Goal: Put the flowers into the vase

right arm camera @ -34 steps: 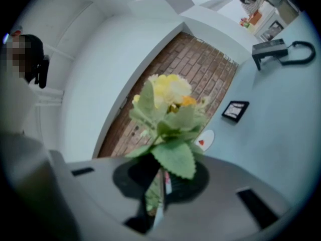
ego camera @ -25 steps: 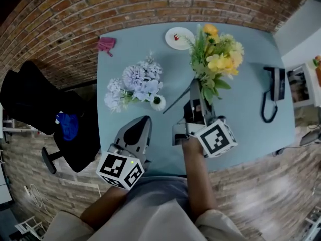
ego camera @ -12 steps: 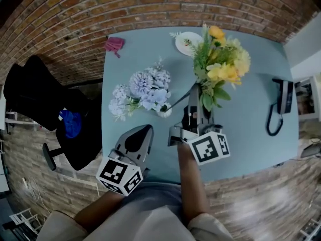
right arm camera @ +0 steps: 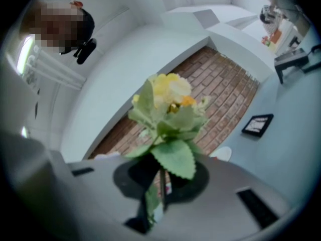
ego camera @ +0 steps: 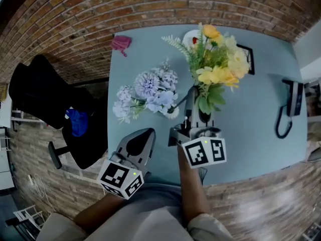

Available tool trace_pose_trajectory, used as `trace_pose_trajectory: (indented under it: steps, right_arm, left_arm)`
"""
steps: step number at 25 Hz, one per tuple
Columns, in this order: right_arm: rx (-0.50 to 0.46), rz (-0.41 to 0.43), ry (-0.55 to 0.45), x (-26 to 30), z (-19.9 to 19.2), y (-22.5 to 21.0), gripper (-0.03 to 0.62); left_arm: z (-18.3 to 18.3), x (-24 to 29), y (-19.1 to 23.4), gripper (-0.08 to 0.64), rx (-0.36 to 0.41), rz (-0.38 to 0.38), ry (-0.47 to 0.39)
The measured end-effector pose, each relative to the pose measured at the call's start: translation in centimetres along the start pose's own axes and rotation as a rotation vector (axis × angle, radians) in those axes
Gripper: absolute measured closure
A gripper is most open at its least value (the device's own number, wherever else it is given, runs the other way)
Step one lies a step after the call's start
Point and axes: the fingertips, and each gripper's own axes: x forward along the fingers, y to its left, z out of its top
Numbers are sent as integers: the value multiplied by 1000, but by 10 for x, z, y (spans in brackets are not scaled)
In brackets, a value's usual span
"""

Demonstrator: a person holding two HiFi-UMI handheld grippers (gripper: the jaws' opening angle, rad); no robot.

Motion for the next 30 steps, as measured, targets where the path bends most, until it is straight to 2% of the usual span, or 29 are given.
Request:
trace_pose_trajectory:
  steps: [8, 13, 30]
  right_arm:
    - [-51, -12, 32, -9, -16, 0, 542]
    - [-86, 1, 68, -12, -25, 4, 541]
    - [-165, 14, 186, -24, -64, 8, 540]
  left_arm:
    - [-1, 3, -7, 548, -24, -24, 6]
    - [1, 4, -11, 548, -84, -36, -8]
    - [-5, 6, -14, 548, -93, -42, 4]
